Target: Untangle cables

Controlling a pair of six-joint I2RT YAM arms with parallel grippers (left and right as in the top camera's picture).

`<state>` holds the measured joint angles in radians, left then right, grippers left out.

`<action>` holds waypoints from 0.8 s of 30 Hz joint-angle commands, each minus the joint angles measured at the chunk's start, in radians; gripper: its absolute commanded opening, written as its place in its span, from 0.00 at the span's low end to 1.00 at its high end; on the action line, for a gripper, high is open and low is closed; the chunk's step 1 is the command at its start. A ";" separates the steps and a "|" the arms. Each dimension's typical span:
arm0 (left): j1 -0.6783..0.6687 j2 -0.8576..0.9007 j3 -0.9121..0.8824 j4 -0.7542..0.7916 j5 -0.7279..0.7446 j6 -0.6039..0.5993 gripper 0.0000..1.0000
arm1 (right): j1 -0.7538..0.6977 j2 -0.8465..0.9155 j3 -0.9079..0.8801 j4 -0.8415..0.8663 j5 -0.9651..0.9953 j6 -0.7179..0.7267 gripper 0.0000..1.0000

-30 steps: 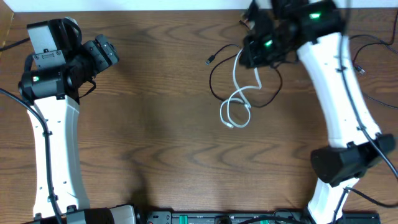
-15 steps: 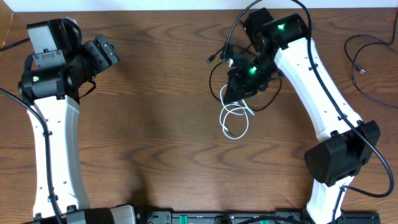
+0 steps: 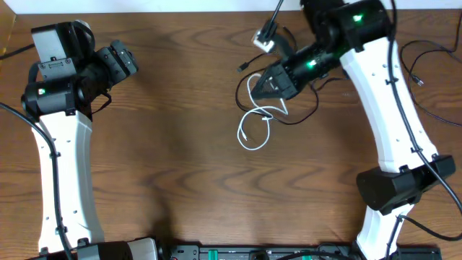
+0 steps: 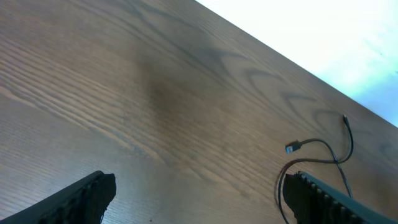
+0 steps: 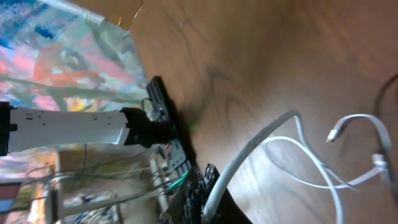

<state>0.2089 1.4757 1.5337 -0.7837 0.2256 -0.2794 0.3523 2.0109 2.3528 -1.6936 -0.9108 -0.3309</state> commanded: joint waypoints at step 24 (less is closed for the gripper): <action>-0.100 0.115 -0.034 -0.027 0.273 0.057 0.71 | -0.104 -0.036 0.081 -0.004 0.120 -0.010 0.01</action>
<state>0.1684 1.5143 1.5291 -0.8024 0.3607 -0.2527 0.2489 1.9980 2.4145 -1.6943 -0.7845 -0.3328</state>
